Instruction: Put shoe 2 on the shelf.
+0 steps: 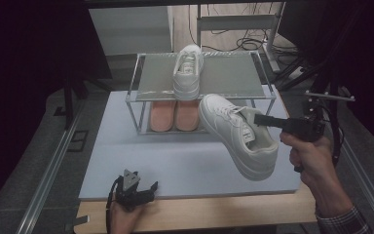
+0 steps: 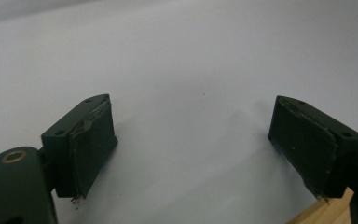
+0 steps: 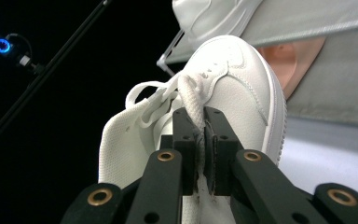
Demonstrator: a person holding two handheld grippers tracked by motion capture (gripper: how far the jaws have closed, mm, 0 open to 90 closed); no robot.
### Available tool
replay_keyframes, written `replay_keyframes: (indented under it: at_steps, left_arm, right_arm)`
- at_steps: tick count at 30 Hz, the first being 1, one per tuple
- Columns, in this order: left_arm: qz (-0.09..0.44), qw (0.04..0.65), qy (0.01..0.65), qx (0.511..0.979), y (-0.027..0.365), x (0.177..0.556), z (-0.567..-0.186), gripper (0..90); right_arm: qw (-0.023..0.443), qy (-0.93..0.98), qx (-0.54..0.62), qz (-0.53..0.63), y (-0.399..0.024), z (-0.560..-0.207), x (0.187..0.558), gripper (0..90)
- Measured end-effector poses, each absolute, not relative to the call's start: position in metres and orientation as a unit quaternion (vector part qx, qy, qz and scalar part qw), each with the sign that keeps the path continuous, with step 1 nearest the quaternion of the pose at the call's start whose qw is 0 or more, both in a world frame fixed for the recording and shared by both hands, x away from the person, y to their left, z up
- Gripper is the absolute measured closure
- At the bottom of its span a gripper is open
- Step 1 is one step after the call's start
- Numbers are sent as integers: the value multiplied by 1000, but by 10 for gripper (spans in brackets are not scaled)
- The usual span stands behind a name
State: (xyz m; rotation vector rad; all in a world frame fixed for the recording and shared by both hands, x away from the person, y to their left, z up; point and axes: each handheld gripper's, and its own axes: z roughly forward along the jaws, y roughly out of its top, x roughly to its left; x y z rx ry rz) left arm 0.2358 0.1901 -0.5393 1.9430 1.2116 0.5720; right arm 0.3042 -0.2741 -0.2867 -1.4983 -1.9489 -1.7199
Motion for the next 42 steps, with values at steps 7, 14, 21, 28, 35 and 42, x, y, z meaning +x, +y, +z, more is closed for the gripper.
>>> replay_keyframes:
  at_steps: [7, 14, 21, 28, 35, 42]
  left_arm:
    - [224, 382, 475, 761, 190, 236, -539, 140]
    - [224, 381, 475, 761, 190, 236, -539, 140]
    - [224, 380, 474, 762, 190, 236, -539, 140]
    - [224, 380, 474, 762, 190, 236, -539, 141]
    - [224, 381, 475, 761, 190, 236, -539, 141]
    - [224, 381, 475, 761, 190, 236, -539, 141]
  right_arm:
    - [52, -630, -509, -584, -277, -274, 317, 848]
    - [29, -612, -529, -588, -275, -268, 334, 848]
    - [12, -592, -553, -586, -274, -271, 355, 847]
    - [-2, -576, -573, -584, -269, -276, 375, 846]
    - [-15, -566, -587, -579, -260, -279, 394, 846]
    - [-26, -563, -596, -573, -252, -283, 412, 846]
